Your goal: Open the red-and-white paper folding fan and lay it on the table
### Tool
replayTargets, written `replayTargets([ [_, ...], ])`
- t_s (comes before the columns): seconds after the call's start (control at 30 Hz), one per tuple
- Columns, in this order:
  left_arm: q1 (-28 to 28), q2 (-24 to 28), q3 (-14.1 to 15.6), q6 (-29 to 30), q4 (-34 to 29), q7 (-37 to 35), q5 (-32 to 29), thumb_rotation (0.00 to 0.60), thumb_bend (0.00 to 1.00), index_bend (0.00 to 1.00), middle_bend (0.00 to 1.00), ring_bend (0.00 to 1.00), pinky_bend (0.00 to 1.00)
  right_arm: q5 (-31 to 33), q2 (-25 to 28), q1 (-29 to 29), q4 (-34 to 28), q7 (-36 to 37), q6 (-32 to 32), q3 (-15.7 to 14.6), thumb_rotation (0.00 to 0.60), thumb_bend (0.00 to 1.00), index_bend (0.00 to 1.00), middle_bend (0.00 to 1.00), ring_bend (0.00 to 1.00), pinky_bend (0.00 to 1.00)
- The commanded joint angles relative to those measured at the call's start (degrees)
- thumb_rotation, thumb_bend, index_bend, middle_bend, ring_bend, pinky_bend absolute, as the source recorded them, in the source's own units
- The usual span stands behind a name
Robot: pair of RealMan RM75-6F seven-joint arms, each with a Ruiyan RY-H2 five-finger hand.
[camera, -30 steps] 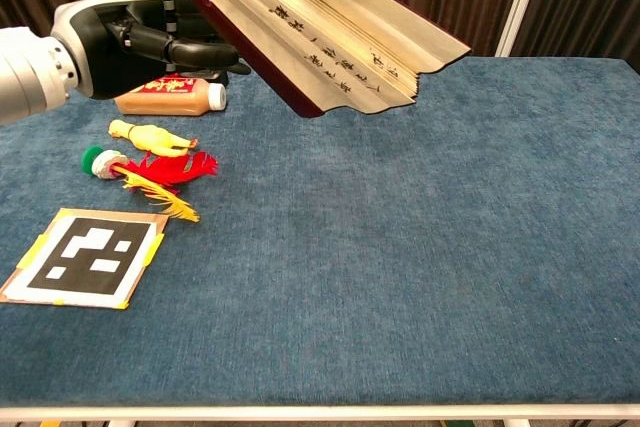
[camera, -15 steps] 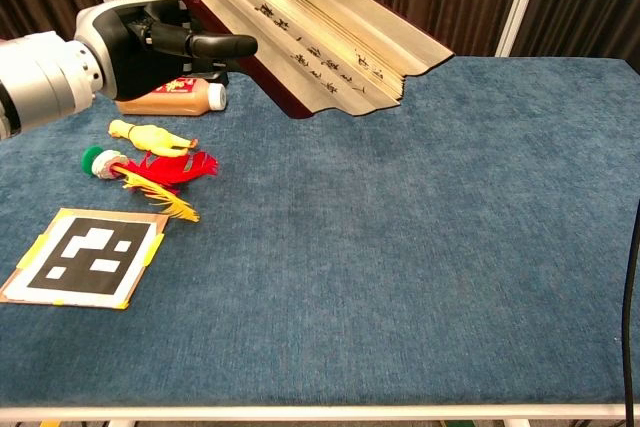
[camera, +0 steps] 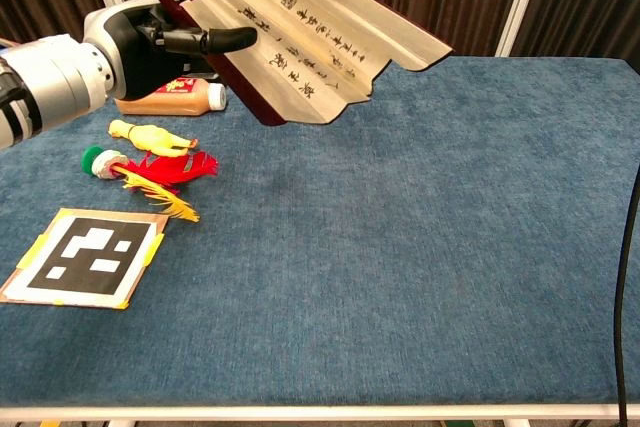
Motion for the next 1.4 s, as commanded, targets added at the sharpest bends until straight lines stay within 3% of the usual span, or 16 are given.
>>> replayTargets([
  [0.03, 0.47, 0.0, 0.1, 0.02, 0.2, 1.6, -0.36, 0.6, 0.4, 0.79, 0.74, 0.54, 0.44, 0.06, 0.28, -0.46, -0.05, -0.83, 0.19, -0.08, 0.6, 0.84, 0.9, 0.7, 0.31, 0.0],
  [0.5, 2.29, 4.13, 0.77, -0.17, 0.34, 13.57, -2.66, 0.6, 0.4, 0.76, 0.72, 0.54, 0.45, -2.49, 1.68, -3.86, -0.23, -11.65, 5.4, -1.15, 0.6, 0.89, 0.91, 0.71, 0.31, 0.0],
  [0.87, 3.97, 6.79, 1.46, 2.59, -0.08, 26.93, -5.03, 0.6, 0.4, 0.75, 0.72, 0.54, 0.45, -4.35, 4.04, -7.65, -1.82, -24.25, 10.16, -2.29, 0.6, 0.92, 0.92, 0.72, 0.34, 0.0],
  [1.4, 5.4, 7.1, 0.78, 9.69, -0.66, 45.09, -7.84, 0.6, 0.41, 0.73, 0.71, 0.54, 0.44, -4.86, 8.56, -11.38, -8.33, -40.43, 11.6, -3.08, 0.6, 0.93, 0.92, 0.74, 0.38, 0.0],
])
